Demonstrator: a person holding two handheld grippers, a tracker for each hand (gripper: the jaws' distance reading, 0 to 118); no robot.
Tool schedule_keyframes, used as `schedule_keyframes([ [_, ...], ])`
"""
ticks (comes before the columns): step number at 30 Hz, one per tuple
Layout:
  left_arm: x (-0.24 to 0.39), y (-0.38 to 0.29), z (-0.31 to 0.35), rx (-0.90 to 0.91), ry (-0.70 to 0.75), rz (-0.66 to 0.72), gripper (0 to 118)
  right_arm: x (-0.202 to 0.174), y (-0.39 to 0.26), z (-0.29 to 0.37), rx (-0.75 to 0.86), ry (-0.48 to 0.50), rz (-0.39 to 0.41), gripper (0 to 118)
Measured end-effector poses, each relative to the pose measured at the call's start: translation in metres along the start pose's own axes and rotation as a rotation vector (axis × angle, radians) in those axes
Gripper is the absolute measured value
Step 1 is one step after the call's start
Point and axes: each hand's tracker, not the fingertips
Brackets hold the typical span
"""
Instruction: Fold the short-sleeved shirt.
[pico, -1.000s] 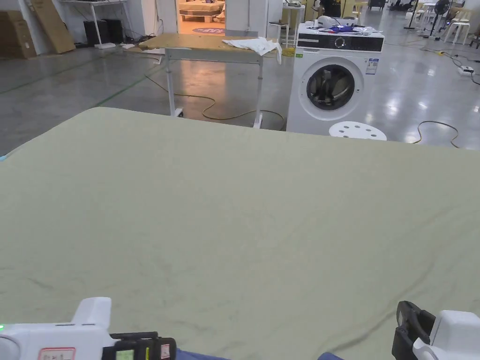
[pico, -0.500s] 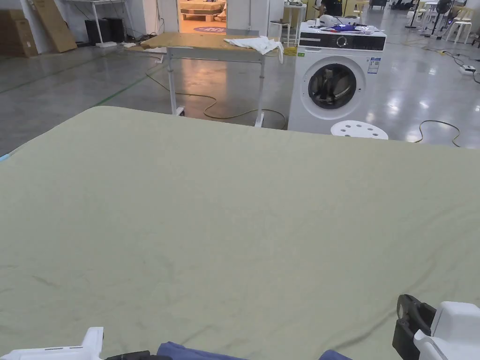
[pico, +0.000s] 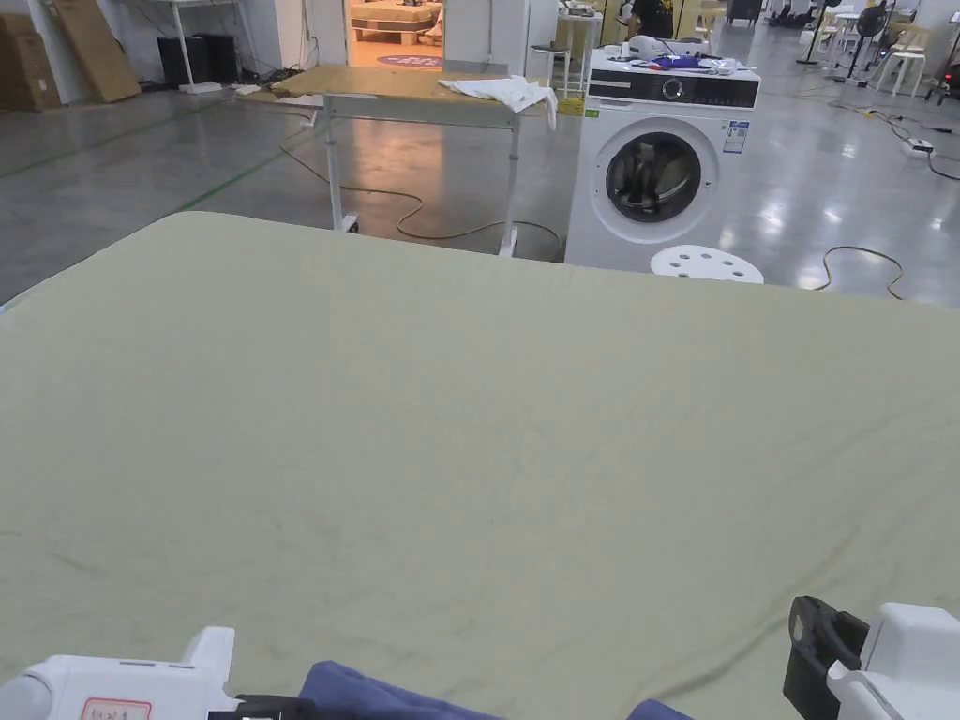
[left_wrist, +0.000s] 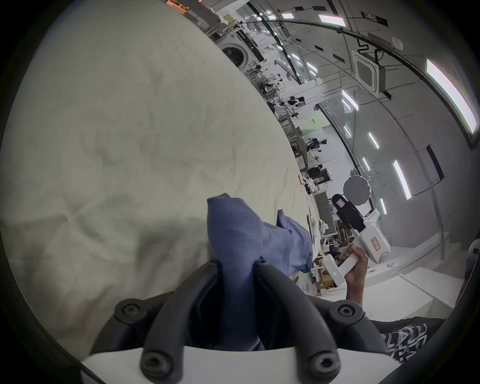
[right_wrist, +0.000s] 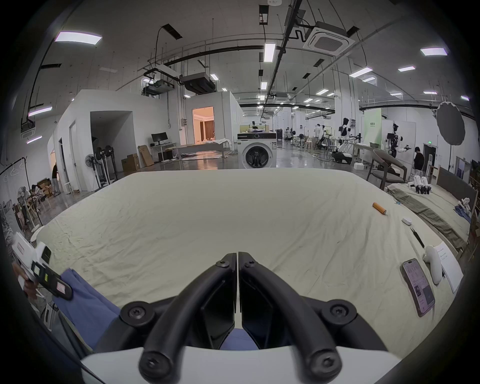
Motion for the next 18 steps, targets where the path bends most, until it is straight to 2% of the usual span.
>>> schedule_keyframes([
  [6,0.07,0.018,0.059,0.102,0.172,-0.125,11,0.001,0.007,0.0,0.023,0.001,0.005,0],
  [11,0.108,0.035,0.106,0.159,0.495,-0.2,11,0.0,0.012,0.0,0.067,-0.014,0.031,0],
  [14,0.125,0.04,0.109,0.149,0.635,-0.236,11,-0.002,0.014,0.0,0.072,-0.011,0.037,0],
  [16,0.134,0.039,0.101,0.132,0.677,-0.252,11,-0.002,0.014,0.0,0.075,-0.007,0.036,0],
  [18,0.139,0.04,0.091,0.12,0.653,-0.238,11,-0.003,0.013,-0.001,0.07,-0.003,0.035,0],
])
